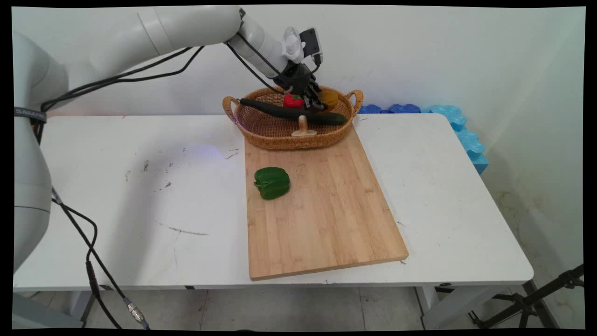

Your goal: Place the picked object in the vegetable basket

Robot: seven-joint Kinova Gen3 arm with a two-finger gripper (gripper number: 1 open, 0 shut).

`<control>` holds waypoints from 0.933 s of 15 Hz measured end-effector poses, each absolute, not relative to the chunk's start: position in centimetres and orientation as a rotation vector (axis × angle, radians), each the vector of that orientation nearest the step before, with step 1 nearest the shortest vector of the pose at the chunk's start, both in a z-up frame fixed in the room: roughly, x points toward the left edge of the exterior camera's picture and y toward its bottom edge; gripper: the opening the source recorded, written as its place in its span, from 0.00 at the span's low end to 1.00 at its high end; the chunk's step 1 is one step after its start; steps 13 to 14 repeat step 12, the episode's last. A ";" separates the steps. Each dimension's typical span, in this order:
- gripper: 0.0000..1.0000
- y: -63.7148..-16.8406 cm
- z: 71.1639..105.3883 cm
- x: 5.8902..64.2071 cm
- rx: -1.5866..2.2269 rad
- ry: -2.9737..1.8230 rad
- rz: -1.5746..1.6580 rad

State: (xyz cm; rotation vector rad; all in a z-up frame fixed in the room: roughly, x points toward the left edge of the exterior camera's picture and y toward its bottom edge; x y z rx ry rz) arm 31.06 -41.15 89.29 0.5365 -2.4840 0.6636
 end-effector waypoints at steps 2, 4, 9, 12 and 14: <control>0.00 -41.9 88.6 31.1 0.523 -2.495 0.659; 0.00 -42.6 87.9 31.1 0.510 -2.504 0.652; 1.00 -43.5 87.0 30.9 0.482 -2.514 0.639; 1.00 -43.7 86.7 30.9 0.466 -2.518 0.635; 1.00 -43.7 86.7 30.9 0.466 -2.518 0.635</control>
